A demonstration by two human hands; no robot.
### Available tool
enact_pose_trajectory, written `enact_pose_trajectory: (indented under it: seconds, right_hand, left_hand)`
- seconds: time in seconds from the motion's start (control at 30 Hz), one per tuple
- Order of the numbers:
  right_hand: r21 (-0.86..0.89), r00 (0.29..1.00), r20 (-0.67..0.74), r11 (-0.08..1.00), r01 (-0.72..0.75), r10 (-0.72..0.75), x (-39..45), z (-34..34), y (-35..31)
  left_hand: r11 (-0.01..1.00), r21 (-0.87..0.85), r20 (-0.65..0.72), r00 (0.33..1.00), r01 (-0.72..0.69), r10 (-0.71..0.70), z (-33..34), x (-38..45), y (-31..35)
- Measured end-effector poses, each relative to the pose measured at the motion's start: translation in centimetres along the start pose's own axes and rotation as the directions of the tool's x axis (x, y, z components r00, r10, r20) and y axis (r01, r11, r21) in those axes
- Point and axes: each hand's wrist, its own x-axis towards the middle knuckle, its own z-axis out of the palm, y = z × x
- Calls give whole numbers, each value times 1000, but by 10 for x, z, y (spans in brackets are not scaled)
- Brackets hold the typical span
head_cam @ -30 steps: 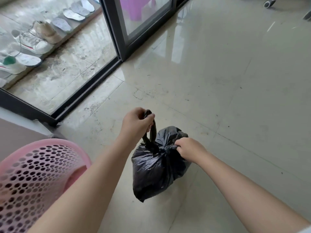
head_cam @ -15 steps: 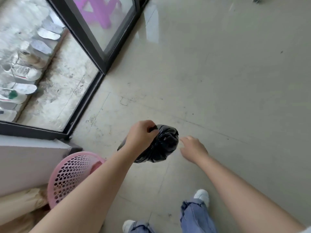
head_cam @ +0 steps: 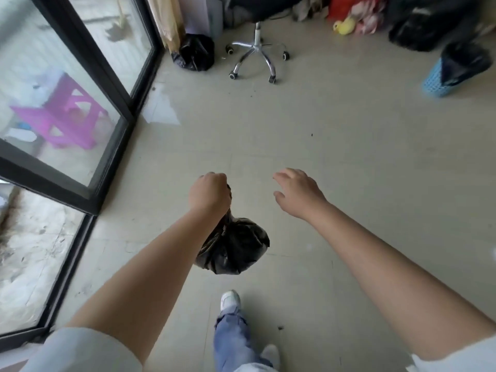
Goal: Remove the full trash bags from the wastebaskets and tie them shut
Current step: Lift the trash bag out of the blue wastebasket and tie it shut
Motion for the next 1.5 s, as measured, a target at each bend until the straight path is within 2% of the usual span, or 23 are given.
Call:
enact_pose_trajectory:
  seconds: [0.13,0.27,0.37,0.5,0.67,0.97,1.3,1.5]
  right_hand:
    - [-39,996,-69,998,-59,56,36,-69,61]
    - [-43,969,-177,982,-183,172,76,-145,128]
    - [-17,934,-211,954,-298,288,103,-188,184]
    - [27,889,-186,907,-420,418,140,-226,264]
    - [59,852,-129,862,-503,507,192,-263,384]
    - [116,827,-135,838,-534,546,270,-352,632]
    - [36,845,-172,861,-508,506,372,-437,878]
    - [29,845,-143,856,-516,514,453,-488,1025]
  left_hand:
    - [989,60,-93,985,-138,143,-42,57,69]
    - [920,133,-145,911,-369,386,-81,127,158]
    - [846,190,-112,845,-499,523,-99,177,235]
    - [768,243,-37,785,-593,618,-105,242,336]
    - [745,285,13,780,-603,626,-102,328,460]
    - [795,286,62,838,-535,542,-99,460,691]
    - [827,218,201,853,-518,481,-58,612,927]
    - [894,127,302,875,-429,377,-35,716,1064]
